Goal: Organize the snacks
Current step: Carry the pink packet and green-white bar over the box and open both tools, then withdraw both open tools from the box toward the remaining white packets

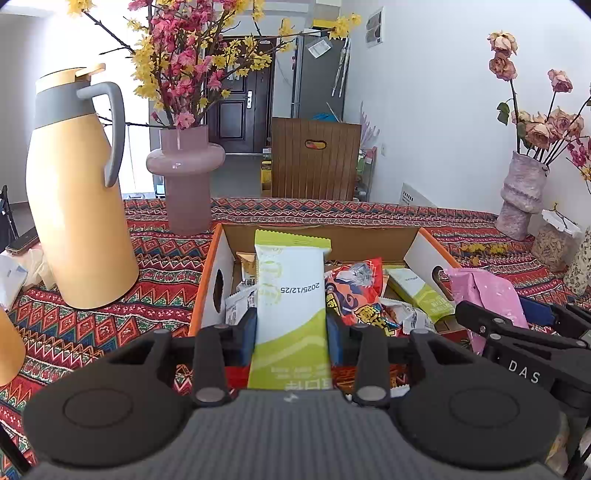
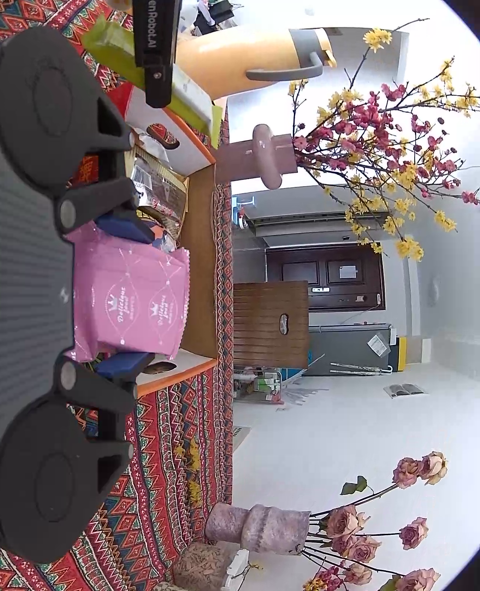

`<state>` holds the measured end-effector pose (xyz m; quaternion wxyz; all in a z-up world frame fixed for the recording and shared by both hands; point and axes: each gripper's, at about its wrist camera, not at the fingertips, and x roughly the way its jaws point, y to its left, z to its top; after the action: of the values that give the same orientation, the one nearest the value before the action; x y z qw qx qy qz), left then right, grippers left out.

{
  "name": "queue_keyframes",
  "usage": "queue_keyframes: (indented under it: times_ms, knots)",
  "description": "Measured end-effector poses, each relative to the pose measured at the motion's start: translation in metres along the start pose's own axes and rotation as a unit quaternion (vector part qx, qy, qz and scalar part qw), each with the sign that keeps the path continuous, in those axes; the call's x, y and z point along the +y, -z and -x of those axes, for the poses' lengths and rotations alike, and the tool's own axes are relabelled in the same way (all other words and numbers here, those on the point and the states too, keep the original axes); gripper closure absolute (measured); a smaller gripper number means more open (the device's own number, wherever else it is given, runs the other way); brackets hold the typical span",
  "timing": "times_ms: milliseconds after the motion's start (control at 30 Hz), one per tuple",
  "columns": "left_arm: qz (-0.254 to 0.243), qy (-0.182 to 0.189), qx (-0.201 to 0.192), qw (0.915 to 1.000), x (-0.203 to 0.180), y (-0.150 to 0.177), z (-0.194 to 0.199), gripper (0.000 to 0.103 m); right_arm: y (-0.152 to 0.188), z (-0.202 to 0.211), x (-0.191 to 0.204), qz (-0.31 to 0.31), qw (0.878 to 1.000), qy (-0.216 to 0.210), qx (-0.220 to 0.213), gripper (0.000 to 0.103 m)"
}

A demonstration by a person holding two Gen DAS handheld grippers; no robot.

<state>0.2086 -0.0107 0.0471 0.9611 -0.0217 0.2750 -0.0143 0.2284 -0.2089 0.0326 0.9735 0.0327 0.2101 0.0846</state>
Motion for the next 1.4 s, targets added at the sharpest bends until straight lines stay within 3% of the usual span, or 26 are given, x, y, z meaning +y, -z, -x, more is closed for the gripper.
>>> queue_keyframes:
  times_ms: [600, 767, 1033, 1067, 1100, 1133, 1200, 1267, 1400]
  knots:
    - [0.021, 0.001, -0.009, 0.9997, 0.007, -0.033, -0.065, 0.065, -0.023, -0.071, 0.002, -0.006, 1.000, 0.004, 0.011, 0.042]
    - [0.023, -0.003, -0.048, 0.9986, 0.012, -0.024, -0.081, 0.065, -0.011, -0.084, 0.000, -0.014, 1.000, -0.004, 0.008, 0.042]
    - [0.008, -0.014, -0.034, 0.9993, 0.015, -0.011, -0.103, 0.063, -0.001, -0.097, -0.001, -0.009, 1.000, -0.001, 0.020, 0.042]
    - [0.007, -0.016, -0.036, 0.9992, 0.014, -0.009, -0.102, 0.060, 0.000, -0.098, -0.002, -0.009, 1.000, 0.001, 0.021, 0.042]
    - [0.007, -0.017, -0.040, 0.9990, 0.014, -0.008, -0.100, 0.047, 0.001, -0.098, -0.002, -0.010, 1.000, 0.002, 0.022, 0.041]
    - [0.008, -0.020, -0.048, 0.9986, 0.014, -0.008, -0.096, 0.027, 0.002, -0.098, -0.003, -0.013, 1.000, 0.001, 0.022, 0.038]
    - [0.012, -0.033, -0.070, 0.9969, 0.015, -0.006, -0.087, 0.003, 0.002, -0.094, -0.005, -0.018, 1.000, 0.003, 0.014, 0.015]
    - [0.019, -0.038, -0.091, 0.9950, 0.016, -0.006, -0.078, 0.000, 0.001, -0.090, -0.007, -0.024, 1.000, 0.003, 0.004, 0.000]
    - [0.019, -0.035, -0.090, 0.9951, 0.015, -0.006, -0.074, 0.000, 0.000, -0.088, -0.007, -0.026, 1.000, 0.004, 0.001, 0.000]
